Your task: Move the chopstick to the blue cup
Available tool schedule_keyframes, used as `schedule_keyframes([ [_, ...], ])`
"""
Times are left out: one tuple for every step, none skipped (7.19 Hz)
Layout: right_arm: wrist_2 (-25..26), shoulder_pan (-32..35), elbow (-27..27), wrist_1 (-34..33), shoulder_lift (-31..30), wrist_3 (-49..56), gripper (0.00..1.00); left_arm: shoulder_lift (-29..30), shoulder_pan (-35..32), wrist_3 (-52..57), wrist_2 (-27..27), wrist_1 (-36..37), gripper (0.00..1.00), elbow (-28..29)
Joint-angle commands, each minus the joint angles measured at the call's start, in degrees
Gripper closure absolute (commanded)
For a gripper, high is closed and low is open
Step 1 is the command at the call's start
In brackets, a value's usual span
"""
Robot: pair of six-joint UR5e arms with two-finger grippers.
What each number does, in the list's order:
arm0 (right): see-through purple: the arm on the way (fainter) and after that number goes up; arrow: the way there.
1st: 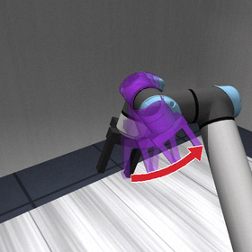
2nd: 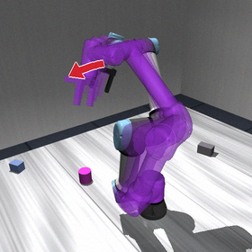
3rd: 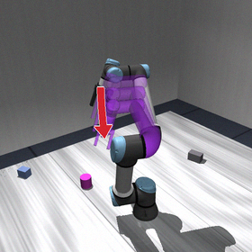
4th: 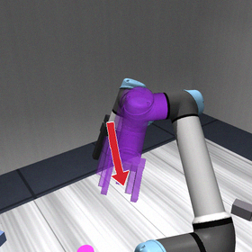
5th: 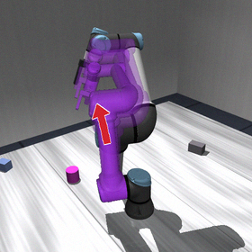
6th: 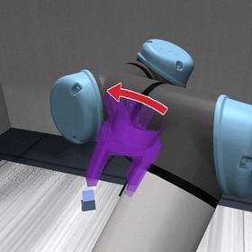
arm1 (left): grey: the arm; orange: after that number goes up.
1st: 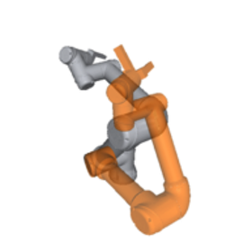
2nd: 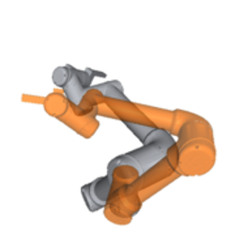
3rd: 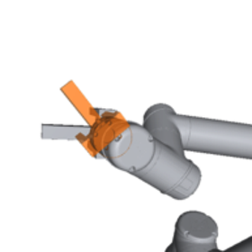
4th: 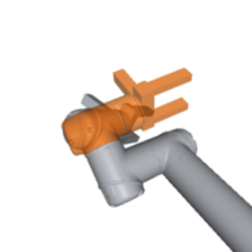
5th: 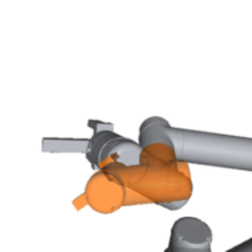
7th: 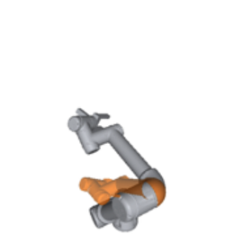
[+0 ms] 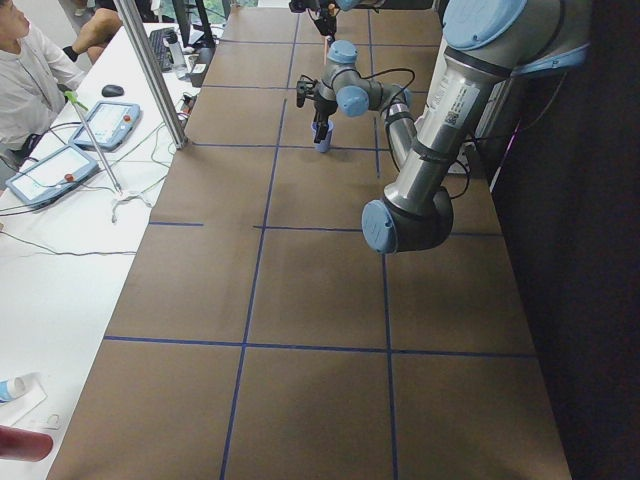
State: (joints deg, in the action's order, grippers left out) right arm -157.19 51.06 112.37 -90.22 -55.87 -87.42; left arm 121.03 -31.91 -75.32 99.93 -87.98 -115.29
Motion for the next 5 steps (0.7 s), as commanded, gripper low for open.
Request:
schedule_keyframes([
  [3.3,-3.4,-4.2,1.0,3.4,-0.7,0.98,0.0,0.0,0.0,0.0,-0.2,0.0,0.2],
  [5.0,-4.9,-7.9,1.4,5.7,-0.8,0.98,0.0,0.0,0.0,0.0,-0.3,0.0,0.2],
  [6.9,-6.3,-9.1,1.9,6.0,-0.8,0.97,-0.1,0.0,0.0,0.0,-0.3,0.0,0.2],
  [7.1,-7.2,-12.9,3.9,6.7,-0.8,0.96,-0.1,0.0,0.0,0.0,-0.3,0.0,0.2],
  [7.1,-7.9,-16.2,5.1,7.9,-1.6,0.81,-0.1,0.0,0.0,0.0,-0.3,0.0,0.5],
])
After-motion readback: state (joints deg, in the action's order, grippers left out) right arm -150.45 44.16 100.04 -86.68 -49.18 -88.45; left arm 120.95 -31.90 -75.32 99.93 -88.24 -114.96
